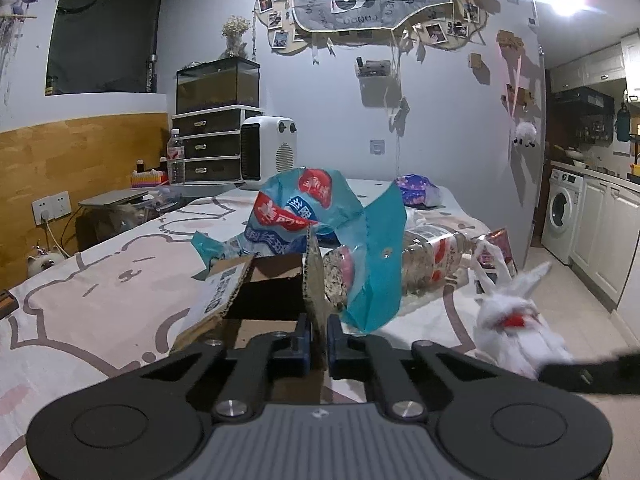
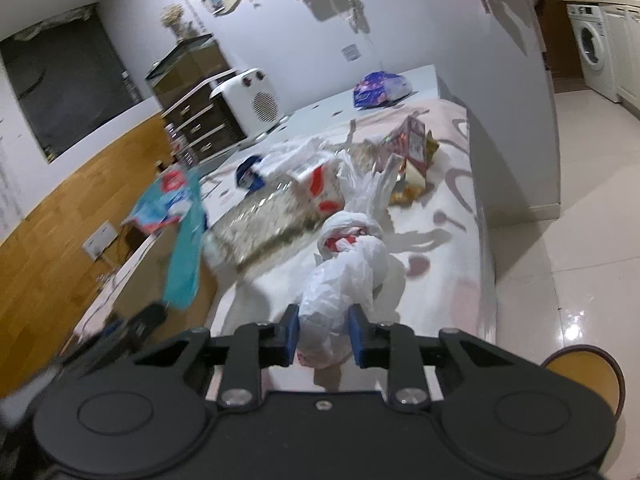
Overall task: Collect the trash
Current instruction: 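Grasp the white plastic bag bundle with the right tool while the left tool grasps the cardboard box flap, then carry the white bag and cardboard box over the yellow trash bin with both tools, then open the right tool dropping the white bag while the left tool releases the box into the bin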
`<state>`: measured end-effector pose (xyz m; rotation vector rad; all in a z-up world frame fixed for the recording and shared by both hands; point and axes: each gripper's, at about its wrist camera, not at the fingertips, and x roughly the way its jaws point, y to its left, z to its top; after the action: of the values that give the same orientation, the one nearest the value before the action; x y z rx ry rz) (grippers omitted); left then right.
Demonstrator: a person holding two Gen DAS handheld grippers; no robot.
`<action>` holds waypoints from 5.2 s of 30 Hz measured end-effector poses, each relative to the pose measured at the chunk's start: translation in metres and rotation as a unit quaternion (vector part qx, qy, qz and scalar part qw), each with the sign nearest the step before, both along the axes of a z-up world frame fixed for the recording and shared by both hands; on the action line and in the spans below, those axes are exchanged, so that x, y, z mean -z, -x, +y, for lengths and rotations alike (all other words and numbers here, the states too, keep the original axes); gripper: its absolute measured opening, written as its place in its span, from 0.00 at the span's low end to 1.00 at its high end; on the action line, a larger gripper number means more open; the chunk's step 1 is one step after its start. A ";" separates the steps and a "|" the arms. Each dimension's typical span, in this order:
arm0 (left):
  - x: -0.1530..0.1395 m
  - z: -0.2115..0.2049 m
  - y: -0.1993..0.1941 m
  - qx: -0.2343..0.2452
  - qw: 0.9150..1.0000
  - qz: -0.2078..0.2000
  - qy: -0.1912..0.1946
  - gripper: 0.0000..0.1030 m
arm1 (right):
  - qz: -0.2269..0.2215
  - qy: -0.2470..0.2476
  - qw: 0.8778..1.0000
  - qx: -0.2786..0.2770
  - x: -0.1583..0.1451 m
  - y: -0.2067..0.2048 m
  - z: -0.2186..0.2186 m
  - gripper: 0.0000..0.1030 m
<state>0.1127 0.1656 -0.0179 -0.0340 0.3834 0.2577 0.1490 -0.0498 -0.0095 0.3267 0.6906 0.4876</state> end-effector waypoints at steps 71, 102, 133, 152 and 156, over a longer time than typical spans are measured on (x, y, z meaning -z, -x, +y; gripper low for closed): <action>-0.044 -0.217 0.083 0.215 0.976 -0.041 0.011 0.02 | -0.118 0.021 0.980 0.160 -0.030 0.137 -0.194 0.25; 0.189 -0.330 -0.164 0.254 0.930 0.243 0.108 0.02 | 0.091 0.061 0.963 0.247 0.165 -0.007 -0.306 0.25; 0.364 -0.273 -0.283 0.179 0.857 0.441 0.195 0.03 | 0.325 -0.012 0.907 0.267 0.318 -0.178 -0.257 0.25; 0.370 -0.283 -0.283 0.188 0.860 0.447 0.157 0.39 | 0.361 -0.035 0.899 0.245 0.379 -0.191 -0.272 0.31; 0.374 -0.280 -0.283 0.177 0.858 0.461 0.145 0.46 | 0.354 -0.019 0.903 0.244 0.378 -0.190 -0.275 0.49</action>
<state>0.3952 -0.1148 -0.3919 -0.1362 1.3744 -0.1786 0.3390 -0.3251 -0.3874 0.7087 1.2604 -0.1240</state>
